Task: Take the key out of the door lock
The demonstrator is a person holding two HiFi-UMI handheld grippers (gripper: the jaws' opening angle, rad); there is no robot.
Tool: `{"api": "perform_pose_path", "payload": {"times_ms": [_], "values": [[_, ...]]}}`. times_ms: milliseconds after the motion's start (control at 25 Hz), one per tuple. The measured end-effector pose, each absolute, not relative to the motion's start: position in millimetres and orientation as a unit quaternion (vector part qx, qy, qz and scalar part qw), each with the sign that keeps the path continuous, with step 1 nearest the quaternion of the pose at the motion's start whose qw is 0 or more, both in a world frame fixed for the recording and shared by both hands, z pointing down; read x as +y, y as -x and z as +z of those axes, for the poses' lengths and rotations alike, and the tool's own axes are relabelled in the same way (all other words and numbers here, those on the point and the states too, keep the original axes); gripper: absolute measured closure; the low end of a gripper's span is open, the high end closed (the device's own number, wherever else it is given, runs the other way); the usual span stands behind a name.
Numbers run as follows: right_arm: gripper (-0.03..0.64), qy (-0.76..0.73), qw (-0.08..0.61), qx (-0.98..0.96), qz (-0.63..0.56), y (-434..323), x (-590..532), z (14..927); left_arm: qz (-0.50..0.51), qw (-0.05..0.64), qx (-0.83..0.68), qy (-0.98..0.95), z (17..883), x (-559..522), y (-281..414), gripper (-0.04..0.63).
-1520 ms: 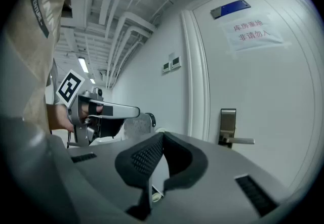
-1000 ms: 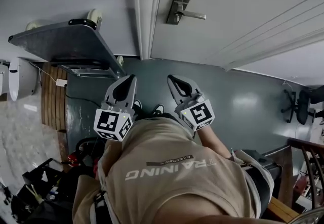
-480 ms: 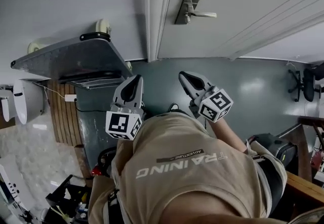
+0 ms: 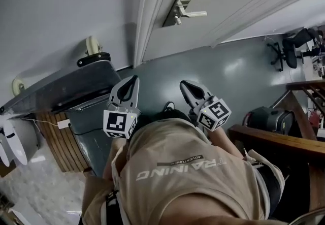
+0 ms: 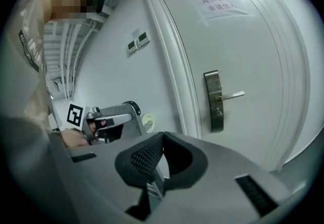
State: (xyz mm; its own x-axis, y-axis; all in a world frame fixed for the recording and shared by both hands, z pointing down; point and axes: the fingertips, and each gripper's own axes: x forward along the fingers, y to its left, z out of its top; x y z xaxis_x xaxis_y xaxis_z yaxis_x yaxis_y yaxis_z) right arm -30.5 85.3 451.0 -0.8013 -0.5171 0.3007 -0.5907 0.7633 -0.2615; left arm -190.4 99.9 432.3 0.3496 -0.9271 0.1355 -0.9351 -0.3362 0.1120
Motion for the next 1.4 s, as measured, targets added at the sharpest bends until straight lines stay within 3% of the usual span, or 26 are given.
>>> {"api": "perform_pose_path", "payload": {"times_ms": [160, 400, 1040, 1240, 1400], "values": [[0.603, -0.35, 0.136, -0.909, 0.182, -2, 93, 464, 0.032, 0.077, -0.547, -0.833, 438, 78, 182, 0.589], [0.603, -0.39, 0.127, -0.886, 0.214, -30, 82, 475, 0.035, 0.096, -0.502, -0.859, 442, 56, 145, 0.589], [0.603, -0.256, 0.097, -0.944, 0.185, -29, -79, 511, 0.106, 0.1, -0.57, -0.809, 439, -45, 72, 0.589], [0.603, -0.227, 0.1, -0.944, 0.218, -13, -114, 528, 0.075, 0.134, -0.602, -0.784, 448, -77, 75, 0.589], [0.603, -0.201, 0.128, -0.958, 0.159, -16, -130, 533, 0.072, 0.173, -0.607, -0.772, 466, -90, 66, 0.589]]}}
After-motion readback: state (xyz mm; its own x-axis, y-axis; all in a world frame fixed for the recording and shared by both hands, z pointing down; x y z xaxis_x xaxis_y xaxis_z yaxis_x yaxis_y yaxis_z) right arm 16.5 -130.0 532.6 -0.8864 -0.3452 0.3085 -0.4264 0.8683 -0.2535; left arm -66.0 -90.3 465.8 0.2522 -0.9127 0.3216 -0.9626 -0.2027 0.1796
